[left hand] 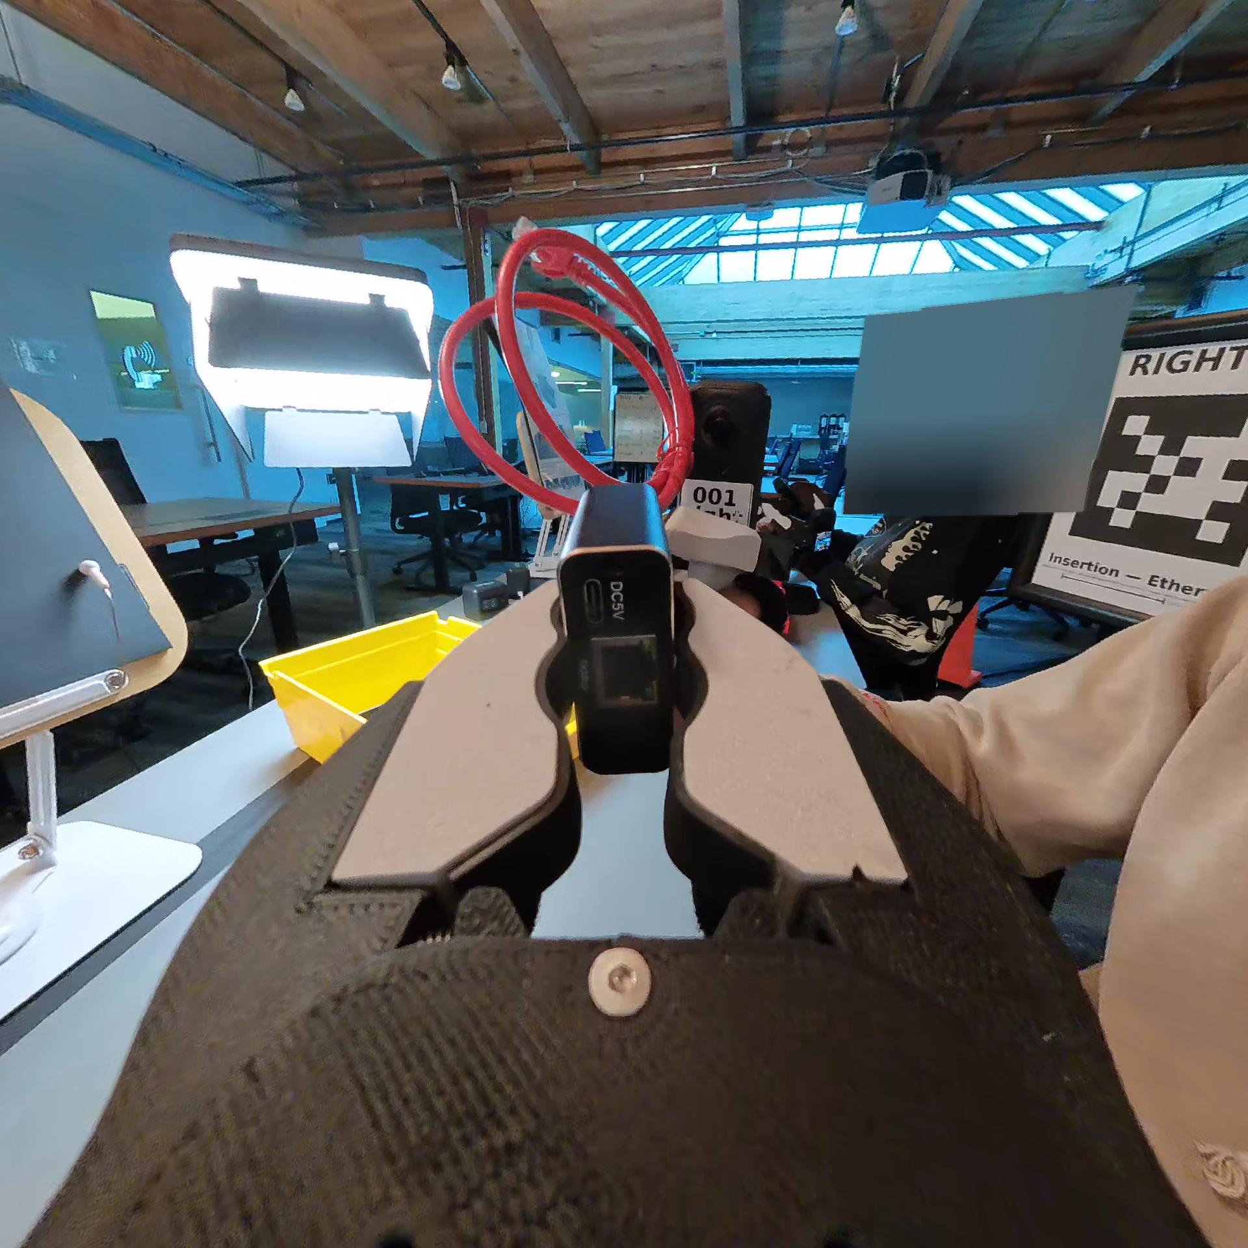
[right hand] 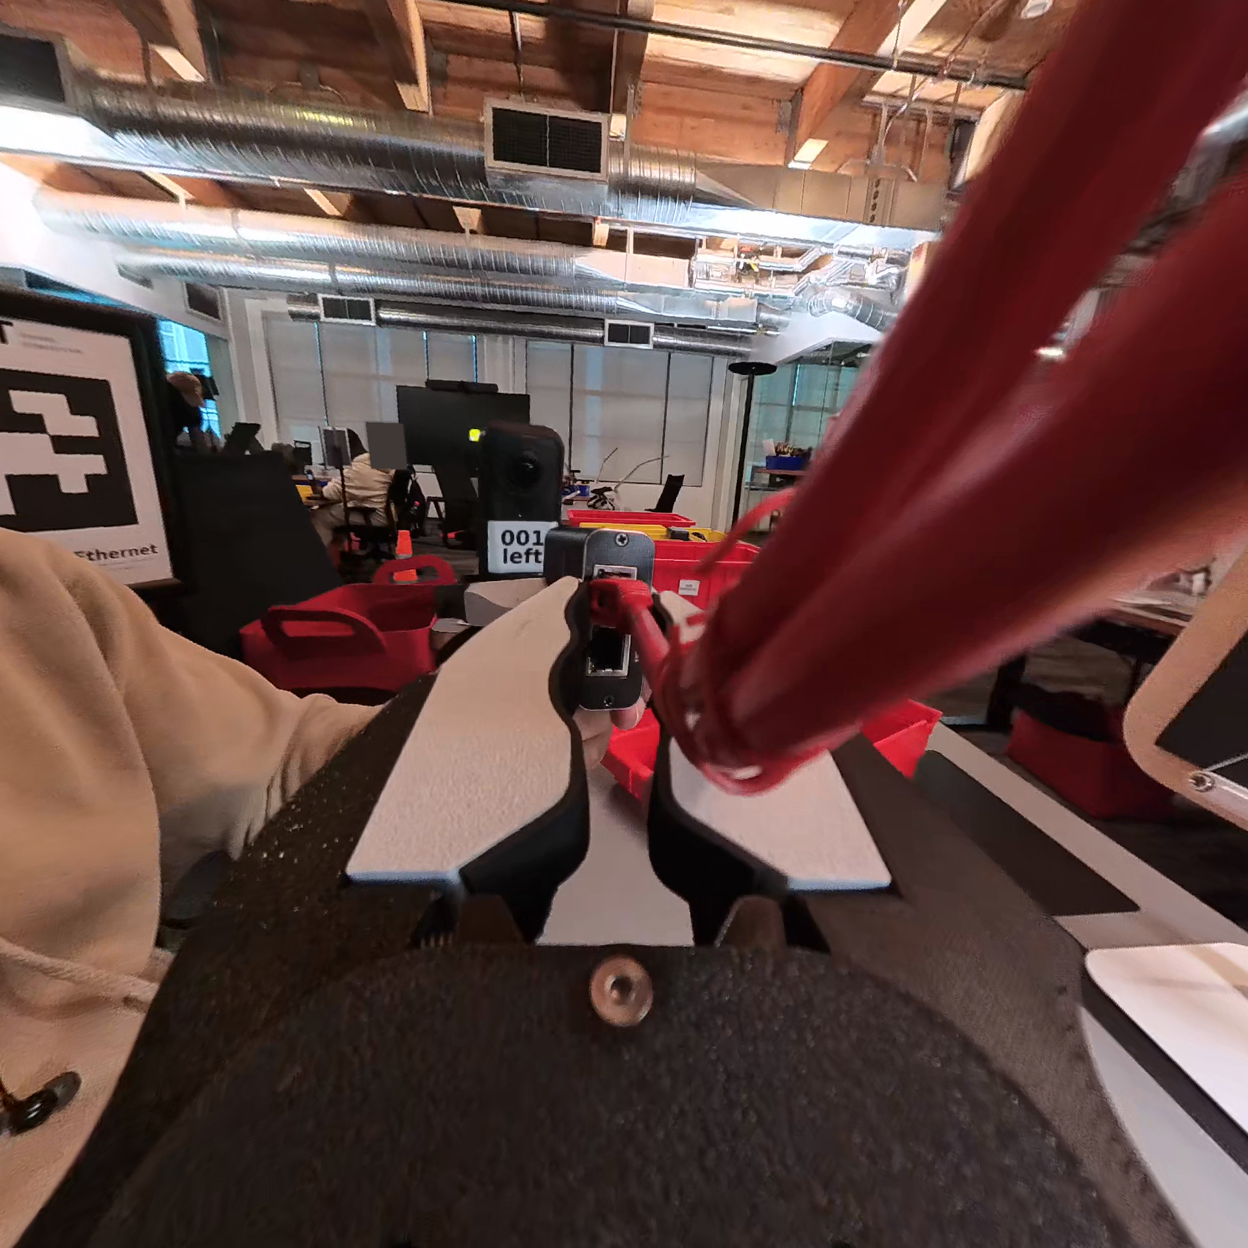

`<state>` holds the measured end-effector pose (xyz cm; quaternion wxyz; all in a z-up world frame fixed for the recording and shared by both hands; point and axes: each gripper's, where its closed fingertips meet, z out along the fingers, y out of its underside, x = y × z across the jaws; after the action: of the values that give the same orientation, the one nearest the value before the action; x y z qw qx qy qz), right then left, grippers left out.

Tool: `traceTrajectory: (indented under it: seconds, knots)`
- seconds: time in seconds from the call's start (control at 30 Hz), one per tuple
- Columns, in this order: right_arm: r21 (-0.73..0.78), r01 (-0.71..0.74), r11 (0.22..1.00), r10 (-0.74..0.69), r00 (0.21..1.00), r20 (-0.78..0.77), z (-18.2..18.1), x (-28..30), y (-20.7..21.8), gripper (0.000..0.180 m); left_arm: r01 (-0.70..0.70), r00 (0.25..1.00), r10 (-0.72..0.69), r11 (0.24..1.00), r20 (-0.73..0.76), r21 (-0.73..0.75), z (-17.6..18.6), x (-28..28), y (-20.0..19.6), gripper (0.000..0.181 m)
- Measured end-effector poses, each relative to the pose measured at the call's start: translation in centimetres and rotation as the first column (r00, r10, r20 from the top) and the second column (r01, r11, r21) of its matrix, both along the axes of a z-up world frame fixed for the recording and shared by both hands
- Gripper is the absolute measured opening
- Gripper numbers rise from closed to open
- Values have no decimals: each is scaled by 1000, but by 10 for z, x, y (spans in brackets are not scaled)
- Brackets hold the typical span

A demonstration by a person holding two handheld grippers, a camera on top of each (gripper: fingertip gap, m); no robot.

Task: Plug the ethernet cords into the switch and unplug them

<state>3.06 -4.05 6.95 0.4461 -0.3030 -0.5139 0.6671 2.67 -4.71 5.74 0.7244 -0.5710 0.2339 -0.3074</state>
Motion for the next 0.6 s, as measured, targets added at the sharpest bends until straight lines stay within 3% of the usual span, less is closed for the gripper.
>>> traceTrajectory:
  seconds: [0.33, 0.6]
  knots:
    - [141, 44, 989, -41, 999, -29, 6, 6, -15, 16, 1, 996, 14, 986, -88, 168, 9, 5, -15, 26]
    - [87, 87, 992, -87, 996, -5, 2, 1, 1, 18, -81, 997, 81, 992, 2, 99, 10, -2, -3, 26]
